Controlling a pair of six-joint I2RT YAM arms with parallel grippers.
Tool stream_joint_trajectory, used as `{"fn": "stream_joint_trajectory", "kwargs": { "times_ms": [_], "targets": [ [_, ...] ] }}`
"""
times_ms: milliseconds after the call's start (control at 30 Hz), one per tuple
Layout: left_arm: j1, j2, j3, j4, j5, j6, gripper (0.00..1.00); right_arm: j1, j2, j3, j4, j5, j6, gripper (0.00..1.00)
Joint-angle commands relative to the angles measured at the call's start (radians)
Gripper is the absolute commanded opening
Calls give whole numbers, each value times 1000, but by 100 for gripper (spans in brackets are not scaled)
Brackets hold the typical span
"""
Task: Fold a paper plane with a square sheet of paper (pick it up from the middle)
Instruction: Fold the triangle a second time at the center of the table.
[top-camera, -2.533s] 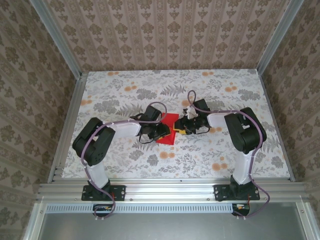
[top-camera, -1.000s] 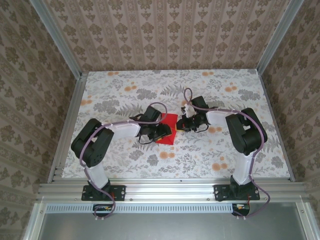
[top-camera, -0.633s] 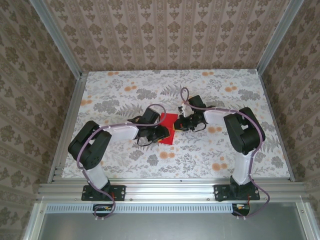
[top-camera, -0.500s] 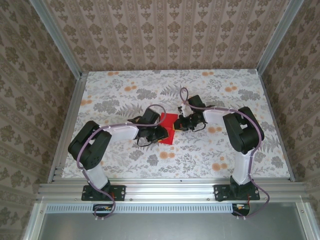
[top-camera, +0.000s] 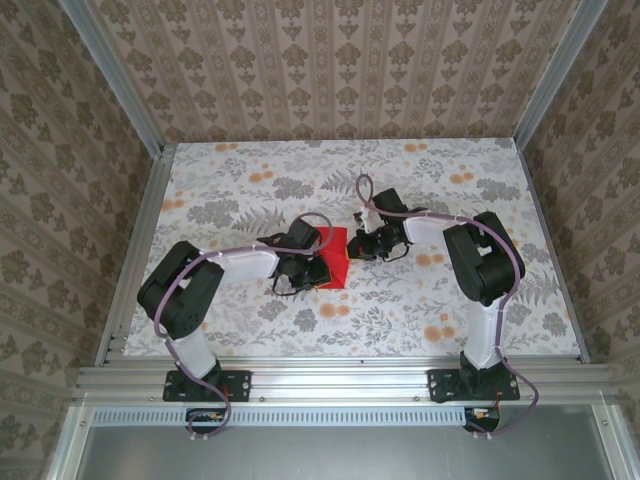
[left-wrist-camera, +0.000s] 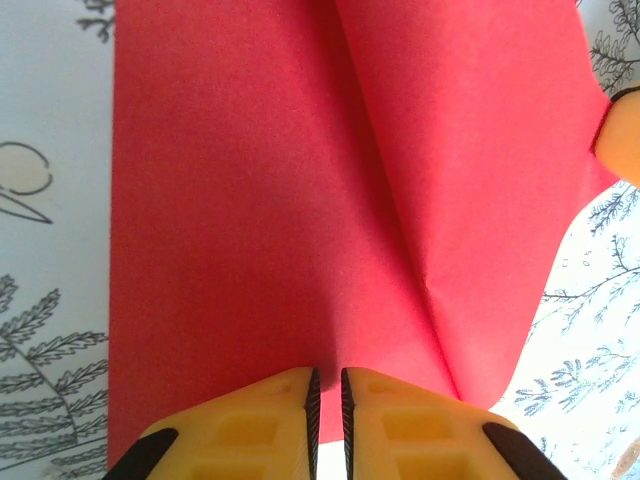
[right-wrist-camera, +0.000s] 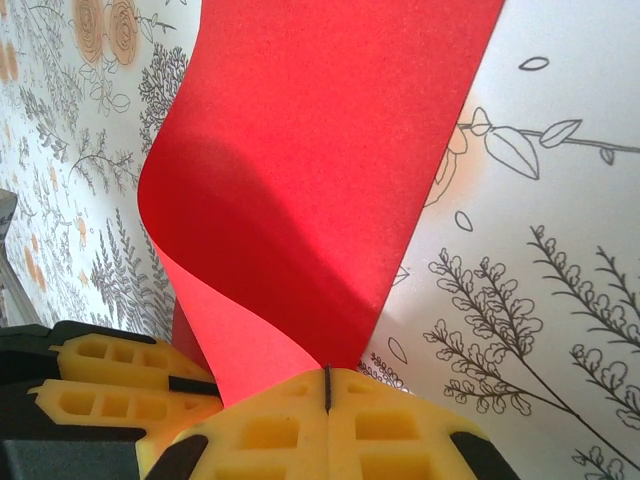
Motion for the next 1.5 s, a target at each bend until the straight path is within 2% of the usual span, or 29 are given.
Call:
{"fn": "stream_joint_trajectory", "kwargs": {
  "times_ms": [0,467,1133,1467],
  "targets": [
    [-8,31,26,-75,-9,44,15,9,26,38,-31,15,-30,4],
    [-10,59,47,-117,-16,69,10,24,65,87,-67,7,-57,4],
    [-13,70,63,-137,-12,90,9,29,97,123,-95,30,-74,5],
    [-11,16,119,-146,-19,112,13,32,123,127,-127,66,-80,5]
  ]
}}
